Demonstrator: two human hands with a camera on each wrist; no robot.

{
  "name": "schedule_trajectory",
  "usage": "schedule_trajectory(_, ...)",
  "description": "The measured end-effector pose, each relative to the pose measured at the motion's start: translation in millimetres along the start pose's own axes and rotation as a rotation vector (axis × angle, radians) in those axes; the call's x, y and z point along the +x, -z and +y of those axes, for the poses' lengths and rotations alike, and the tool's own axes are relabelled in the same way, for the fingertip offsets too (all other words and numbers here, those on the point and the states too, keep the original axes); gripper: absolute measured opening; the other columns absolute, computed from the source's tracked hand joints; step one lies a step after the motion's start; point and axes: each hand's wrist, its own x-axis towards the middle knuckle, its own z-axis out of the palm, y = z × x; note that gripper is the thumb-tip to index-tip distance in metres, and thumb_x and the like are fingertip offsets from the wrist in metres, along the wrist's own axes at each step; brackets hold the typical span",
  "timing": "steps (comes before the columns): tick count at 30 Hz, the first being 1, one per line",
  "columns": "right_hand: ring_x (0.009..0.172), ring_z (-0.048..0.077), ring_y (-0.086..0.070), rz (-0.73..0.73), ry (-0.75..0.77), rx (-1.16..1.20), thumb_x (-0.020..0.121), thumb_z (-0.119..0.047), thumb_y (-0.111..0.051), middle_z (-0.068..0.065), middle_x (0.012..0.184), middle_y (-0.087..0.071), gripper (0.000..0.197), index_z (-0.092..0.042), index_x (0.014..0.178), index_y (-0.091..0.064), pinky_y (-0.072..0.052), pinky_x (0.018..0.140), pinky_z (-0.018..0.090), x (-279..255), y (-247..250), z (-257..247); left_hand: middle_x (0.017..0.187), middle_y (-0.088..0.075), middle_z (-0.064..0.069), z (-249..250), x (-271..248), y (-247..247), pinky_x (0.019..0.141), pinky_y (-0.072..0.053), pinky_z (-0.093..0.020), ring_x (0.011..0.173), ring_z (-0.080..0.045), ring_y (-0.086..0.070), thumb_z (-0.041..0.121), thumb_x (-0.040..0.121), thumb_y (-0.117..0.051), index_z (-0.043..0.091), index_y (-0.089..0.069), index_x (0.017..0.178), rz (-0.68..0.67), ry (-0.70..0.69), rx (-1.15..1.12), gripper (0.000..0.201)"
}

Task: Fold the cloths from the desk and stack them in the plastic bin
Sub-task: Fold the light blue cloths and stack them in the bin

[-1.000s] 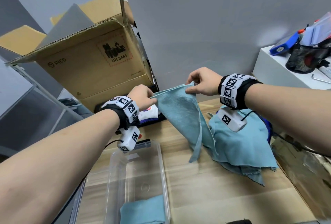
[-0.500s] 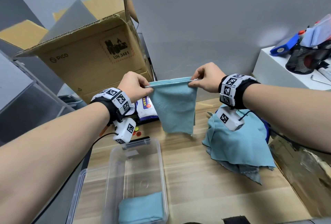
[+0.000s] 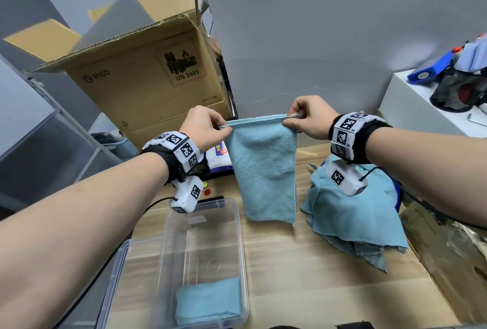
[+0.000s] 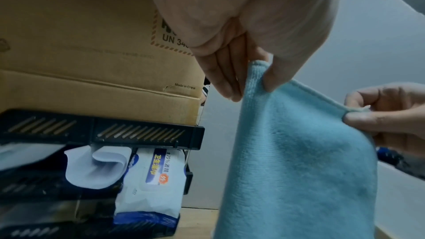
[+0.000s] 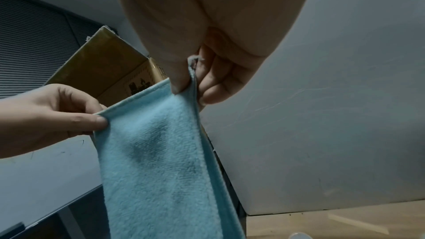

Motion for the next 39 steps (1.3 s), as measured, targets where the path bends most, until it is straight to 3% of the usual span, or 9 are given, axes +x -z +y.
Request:
schedule_trajectory(5,0.07,0.015,-0.061,0.004,0.026,-0.023,0.085,-0.015,-0.07,-0.004,0.072,-0.064,0.022,-0.021,0.105,-0.062,-0.053,0.076,0.032,4.0,-3.0,4.8,0.069,-0.069,-0.004,-4.8,2.4,-6.3,0.059,-0.05,-0.025,0.057,-0.01,-0.055,0.011,0.069,-0.076,0.013,-0.066,0.078,0.021,0.019,-0.12,0.013)
schedule_trajectory(9,0.065,0.008,-0.054,0.065,0.049,-0.112,0.085,-0.014,-0.065,-0.007,0.07,-0.062,0.01,-0.021,0.089,-0.071,-0.04,0.062,0.014,5.0,-3.1,-0.6,0.079,-0.07,-0.006,-4.4,5.5,-9.8,0.069,-0.053,-0.029,0.063,-0.012,-0.055,0.01,0.07,-0.073,0.022,-0.054,0.109,-0.016,0.025,-0.167,0.045)
schedule_trajectory(14,0.054,0.003,-0.043,0.07,0.04,-0.075,0.087,-0.014,-0.064,-0.01,0.061,-0.05,0.006,-0.019,0.084,-0.064,-0.035,0.054,0.013,0.6,3.2,-5.5,0.077,-0.069,-0.004,-0.1,4.4,-11.6,0.063,-0.051,-0.029,0.061,-0.013,-0.054,0.009,0.069,-0.074,0.019,-0.053,0.108,-0.012,0.028,-0.196,0.045)
schedule_trajectory(18,0.062,0.014,-0.051,-0.187,-0.094,-0.009,0.085,-0.008,-0.068,0.001,0.069,-0.059,0.014,-0.018,0.077,-0.062,-0.046,0.068,0.027,-12.7,-5.7,13.4,0.068,-0.063,0.007,0.6,-16.8,-31.0,0.057,-0.042,-0.019,0.06,-0.009,-0.054,0.014,0.07,-0.081,0.021,-0.07,0.091,-0.346,0.036,0.072,0.025)
schedule_trajectory(22,0.06,0.014,-0.056,-0.525,-0.26,-0.036,0.084,-0.003,-0.067,0.004,0.068,-0.063,0.011,-0.013,0.079,-0.066,-0.05,0.064,0.029,-47.3,-30.0,46.7,0.053,-0.06,0.014,-10.8,-56.1,-73.0,0.049,-0.04,-0.014,0.048,-0.003,-0.053,0.019,0.067,-0.086,0.023,-0.074,0.08,-0.661,0.15,0.171,0.018)
schedule_trajectory(26,0.062,0.014,-0.061,-0.791,-0.433,-0.085,0.086,-0.004,-0.066,0.005,0.07,-0.062,0.014,-0.014,0.077,-0.063,-0.054,0.068,0.03,-91.8,-66.2,87.7,0.069,-0.07,0.001,-27.2,-95.5,-123.9,0.068,-0.056,-0.028,0.061,-0.011,-0.062,0.014,0.071,-0.086,0.007,-0.077,0.091,-1.041,0.25,0.095,0.023)
schedule_trajectory(29,0.056,0.012,-0.061,-0.928,-0.524,-0.065,0.087,-0.001,-0.065,0.003,0.064,-0.059,0.026,-0.017,0.068,-0.055,-0.055,0.069,0.033,-112.6,-83.8,106.8,0.079,-0.072,-0.006,-34.6,-117.7,-149.4,0.087,-0.058,-0.043,0.076,-0.021,-0.068,0.012,0.073,-0.085,0.011,-0.075,0.084,-1.181,0.306,0.08,0.015)
schedule_trajectory(34,0.059,0.014,-0.063,-0.956,-0.558,-0.101,0.089,-0.004,-0.064,0.006,0.07,-0.062,0.017,-0.015,0.076,-0.059,-0.057,0.071,0.032,-127.3,-99.9,119.3,0.08,-0.069,-0.004,-39.4,-133.6,-168.9,0.082,-0.058,-0.039,0.077,-0.023,-0.067,0.006,0.077,-0.08,0.018,-0.069,0.078,-1.219,0.355,0.077,0.017)
schedule_trajectory(39,0.067,0.022,-0.065,-0.709,-0.486,-0.262,0.082,-0.01,-0.06,0.014,0.084,-0.07,0.005,-0.014,0.08,-0.063,-0.06,0.07,0.039,-119.5,-113.8,132.3,0.089,-0.071,0.002,-38.5,-115.8,-182.3,0.076,-0.056,-0.028,0.082,-0.017,-0.067,0.01,0.077,-0.068,0.019,-0.07,0.09,-0.9,0.175,0.327,0.016)
